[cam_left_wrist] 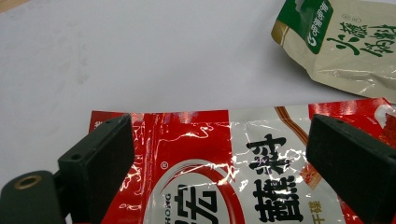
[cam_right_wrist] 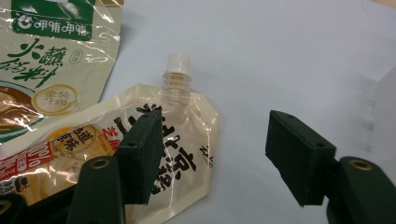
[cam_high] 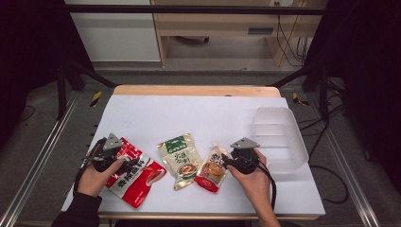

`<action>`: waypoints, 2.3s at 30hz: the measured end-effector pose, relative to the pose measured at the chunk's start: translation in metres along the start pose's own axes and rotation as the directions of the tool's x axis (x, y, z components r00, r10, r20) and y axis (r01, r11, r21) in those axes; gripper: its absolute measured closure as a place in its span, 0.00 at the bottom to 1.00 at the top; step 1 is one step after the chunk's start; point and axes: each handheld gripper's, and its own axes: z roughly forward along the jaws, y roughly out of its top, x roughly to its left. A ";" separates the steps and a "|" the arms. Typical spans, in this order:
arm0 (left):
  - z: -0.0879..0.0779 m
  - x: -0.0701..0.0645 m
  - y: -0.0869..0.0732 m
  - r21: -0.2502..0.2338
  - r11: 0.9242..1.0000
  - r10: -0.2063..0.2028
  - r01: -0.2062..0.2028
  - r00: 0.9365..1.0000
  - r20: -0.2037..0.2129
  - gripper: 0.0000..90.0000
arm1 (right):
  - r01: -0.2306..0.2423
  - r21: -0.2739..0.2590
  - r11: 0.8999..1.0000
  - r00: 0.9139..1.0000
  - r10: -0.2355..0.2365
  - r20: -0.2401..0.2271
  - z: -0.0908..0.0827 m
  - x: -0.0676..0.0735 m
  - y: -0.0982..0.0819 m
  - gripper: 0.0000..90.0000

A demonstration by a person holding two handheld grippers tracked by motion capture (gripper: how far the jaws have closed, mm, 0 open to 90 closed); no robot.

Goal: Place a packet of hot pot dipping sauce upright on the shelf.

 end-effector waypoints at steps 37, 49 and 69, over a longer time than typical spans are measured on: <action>0.002 -0.012 0.006 0.004 0.999 0.040 -0.040 0.999 0.031 0.10 | -0.065 0.169 0.983 0.994 0.078 -0.072 0.025 0.005 -0.009 0.69; 0.000 -0.012 0.008 0.013 0.999 0.048 -0.049 0.998 0.032 0.11 | 0.018 0.138 0.990 0.997 -0.007 -0.076 0.016 0.010 -0.004 0.97; -0.009 -0.021 0.038 0.010 0.993 0.111 -0.114 0.985 0.130 0.10 | 0.213 -0.055 0.976 0.945 -0.220 -0.244 -0.055 0.014 0.071 0.99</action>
